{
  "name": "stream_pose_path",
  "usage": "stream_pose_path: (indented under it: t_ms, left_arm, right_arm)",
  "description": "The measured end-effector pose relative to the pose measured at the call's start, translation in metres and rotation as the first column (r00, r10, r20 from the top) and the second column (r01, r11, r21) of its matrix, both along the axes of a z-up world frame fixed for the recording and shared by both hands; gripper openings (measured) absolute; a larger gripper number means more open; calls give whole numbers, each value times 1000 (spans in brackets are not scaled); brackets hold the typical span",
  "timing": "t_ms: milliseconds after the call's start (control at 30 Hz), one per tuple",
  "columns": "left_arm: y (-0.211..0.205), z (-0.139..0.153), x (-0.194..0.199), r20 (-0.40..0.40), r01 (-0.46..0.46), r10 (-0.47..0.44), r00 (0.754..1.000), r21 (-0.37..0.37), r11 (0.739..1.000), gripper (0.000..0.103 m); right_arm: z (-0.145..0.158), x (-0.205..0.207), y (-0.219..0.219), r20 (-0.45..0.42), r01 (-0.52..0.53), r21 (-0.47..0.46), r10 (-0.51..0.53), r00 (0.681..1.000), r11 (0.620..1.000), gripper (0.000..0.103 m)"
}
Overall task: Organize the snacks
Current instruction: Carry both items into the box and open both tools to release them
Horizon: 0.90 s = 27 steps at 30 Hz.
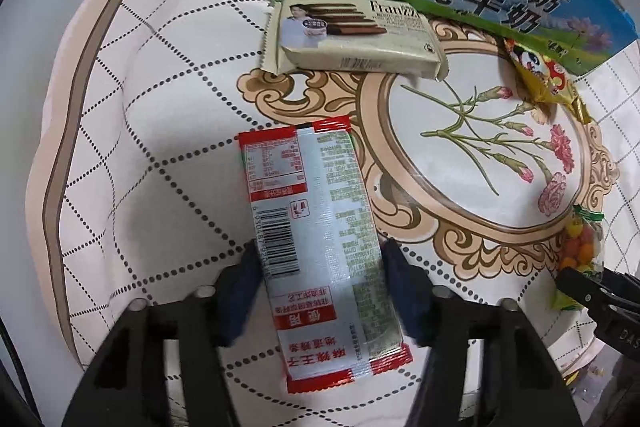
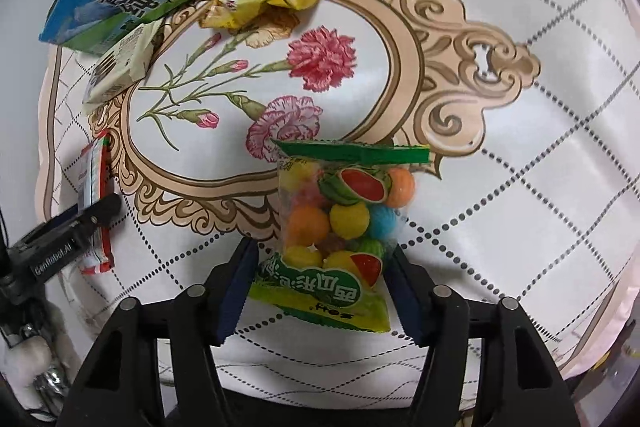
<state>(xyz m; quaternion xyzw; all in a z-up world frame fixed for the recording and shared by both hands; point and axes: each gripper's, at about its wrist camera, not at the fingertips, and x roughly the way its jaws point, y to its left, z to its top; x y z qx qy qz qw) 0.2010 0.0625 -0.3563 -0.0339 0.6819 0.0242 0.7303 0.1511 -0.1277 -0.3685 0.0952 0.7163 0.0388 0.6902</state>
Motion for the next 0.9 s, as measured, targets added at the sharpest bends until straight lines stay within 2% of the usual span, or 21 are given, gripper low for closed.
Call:
stream_pose_path:
  t_ms: [200, 300, 467, 500, 533, 633, 733, 767, 800, 900]
  left_arm:
    - [1, 20, -9, 16, -11, 12, 1000, -35, 999, 50]
    - [-1, 34, -16, 21, -10, 11, 1000, -68, 998, 49]
    - [-16, 81, -3, 101, 17, -4, 995, -127, 992, 49]
    - [-17, 91, 2, 121, 23, -7, 993, -136, 990, 49]
    - [-18, 103, 10, 144, 34, -12, 989, -150, 988, 49]
    - [-28, 140, 41, 215, 75, -34, 976, -185, 980, 49]
    - [-36, 170, 85, 279, 117, -61, 958, -189, 975, 49]
    - [-38, 178, 103, 295, 130, -72, 953, -184, 974, 49]
    - [-39, 182, 116, 309, 136, -75, 948, -181, 974, 49]
    - [-41, 189, 176, 331, 153, -99, 939, -144, 978, 49]
  right_arm:
    - [8, 1, 1, 22, -14, 8, 13, 1000, 1000, 62]
    - [21, 3, 2, 35, -18, 55, 16, 999, 998, 60]
    - [49, 18, 10, 73, -36, 130, 27, 997, 991, 57]
    - [65, 29, 12, 102, -45, 154, 30, 994, 987, 57]
    - [65, 29, 12, 102, -45, 154, 30, 994, 987, 56]
    - [100, 64, 16, 161, -61, 214, 26, 987, 975, 55]
    - [131, 99, 13, 224, -85, 223, 34, 974, 971, 55]
    - [131, 99, 13, 224, -85, 223, 34, 974, 971, 55]
    - [150, 131, 10, 272, -95, 199, 38, 962, 975, 55]
    - [161, 160, 4, 304, -95, 168, 40, 952, 981, 55]
